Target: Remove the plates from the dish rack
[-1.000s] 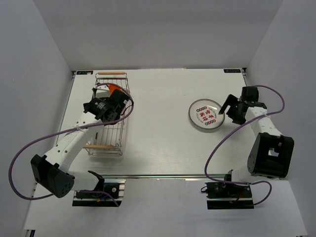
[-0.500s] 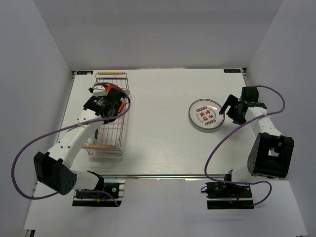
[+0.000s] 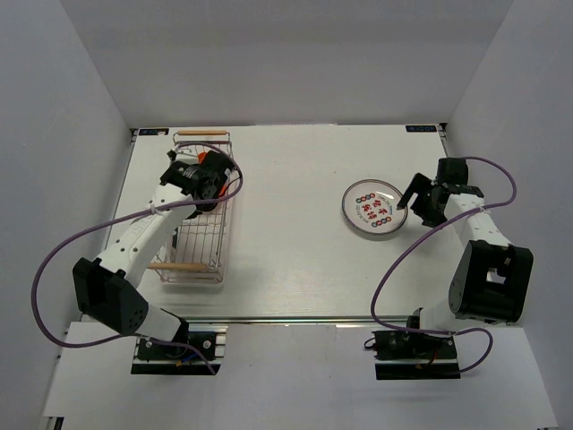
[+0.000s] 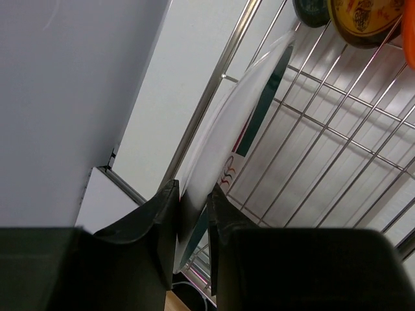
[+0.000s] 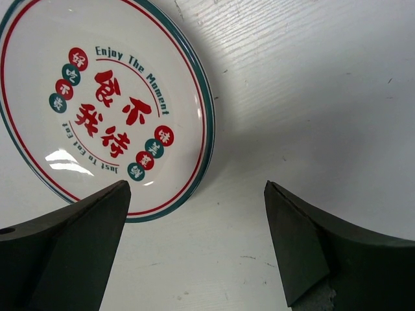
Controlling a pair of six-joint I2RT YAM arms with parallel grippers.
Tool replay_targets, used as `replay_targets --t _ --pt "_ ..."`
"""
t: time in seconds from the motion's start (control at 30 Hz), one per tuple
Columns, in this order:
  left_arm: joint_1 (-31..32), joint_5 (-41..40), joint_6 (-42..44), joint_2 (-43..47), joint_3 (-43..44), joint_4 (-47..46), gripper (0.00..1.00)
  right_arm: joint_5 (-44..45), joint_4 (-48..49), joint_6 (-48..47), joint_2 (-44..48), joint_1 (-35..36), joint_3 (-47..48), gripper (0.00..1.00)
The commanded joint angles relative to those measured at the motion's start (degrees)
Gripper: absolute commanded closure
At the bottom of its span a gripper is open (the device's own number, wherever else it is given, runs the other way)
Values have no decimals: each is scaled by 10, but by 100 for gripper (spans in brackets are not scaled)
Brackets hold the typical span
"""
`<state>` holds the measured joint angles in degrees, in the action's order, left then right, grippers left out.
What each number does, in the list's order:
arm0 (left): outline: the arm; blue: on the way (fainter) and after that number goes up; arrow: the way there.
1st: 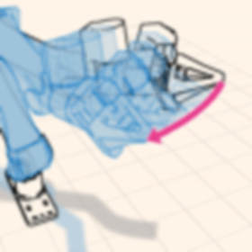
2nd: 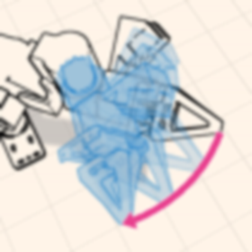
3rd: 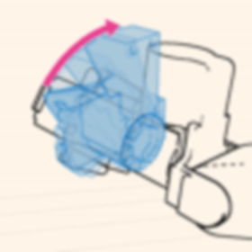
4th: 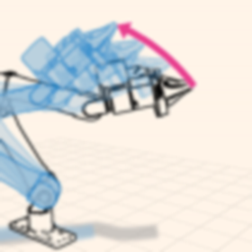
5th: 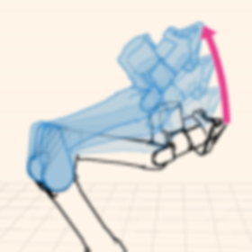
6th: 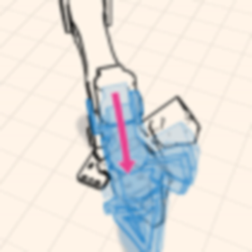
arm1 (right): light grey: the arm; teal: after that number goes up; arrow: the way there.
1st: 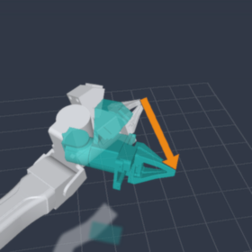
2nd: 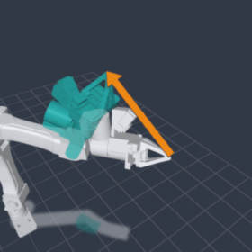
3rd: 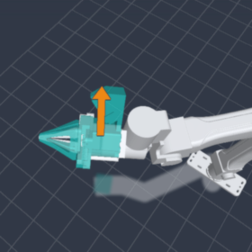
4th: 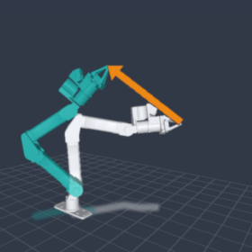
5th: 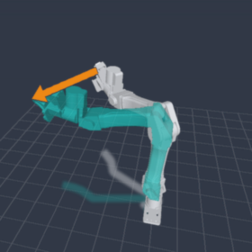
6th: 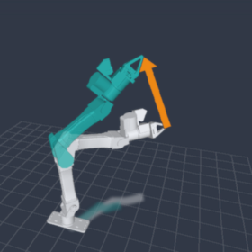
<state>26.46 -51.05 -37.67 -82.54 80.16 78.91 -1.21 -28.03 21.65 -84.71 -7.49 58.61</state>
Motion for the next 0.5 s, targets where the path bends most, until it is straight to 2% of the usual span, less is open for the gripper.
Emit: replay_targets --t 0.0,0.3,0.47 --pt "5 -19 -15 -1 49 19 100 7 -14 -4 -5 -1 17 11" --pt "5 -31 28 31 131 18 100 -3 -17 -4 -5 -1 19 11" --pt "5 -13 52 66 167 0 100 -3 -20 -6 0 -1 21 11"
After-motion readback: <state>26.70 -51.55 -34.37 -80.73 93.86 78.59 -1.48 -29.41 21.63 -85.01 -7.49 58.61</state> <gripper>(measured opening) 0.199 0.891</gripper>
